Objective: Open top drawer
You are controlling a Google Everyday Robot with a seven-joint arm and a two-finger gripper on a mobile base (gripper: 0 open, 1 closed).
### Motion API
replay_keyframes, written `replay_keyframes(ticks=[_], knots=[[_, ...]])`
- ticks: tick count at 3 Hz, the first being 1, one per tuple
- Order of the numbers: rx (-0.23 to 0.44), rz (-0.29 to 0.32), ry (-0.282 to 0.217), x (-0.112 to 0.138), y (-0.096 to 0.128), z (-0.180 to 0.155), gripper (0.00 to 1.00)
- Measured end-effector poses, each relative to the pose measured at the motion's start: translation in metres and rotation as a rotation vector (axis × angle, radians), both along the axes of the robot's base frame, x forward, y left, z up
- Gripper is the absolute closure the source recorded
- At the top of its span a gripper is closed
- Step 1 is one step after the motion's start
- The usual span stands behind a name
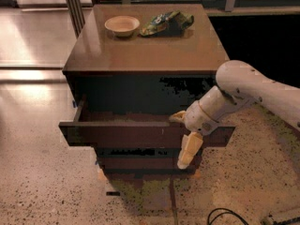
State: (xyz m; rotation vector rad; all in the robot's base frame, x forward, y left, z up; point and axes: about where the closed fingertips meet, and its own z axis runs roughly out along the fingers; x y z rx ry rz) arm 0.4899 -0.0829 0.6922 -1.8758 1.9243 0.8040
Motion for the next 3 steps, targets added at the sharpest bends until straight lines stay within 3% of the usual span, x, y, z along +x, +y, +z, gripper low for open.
replay_keyframes(ticks=[1,2,3], knots=[[-0.007,-0.001,0.010,0.008,0.000,-0.007,0.00],[-0.006,0.012,0.069,0.005,0.002,-0.022,0.00],[-0.006,0.014,0.077,0.005,0.002,-0.021,0.00]])
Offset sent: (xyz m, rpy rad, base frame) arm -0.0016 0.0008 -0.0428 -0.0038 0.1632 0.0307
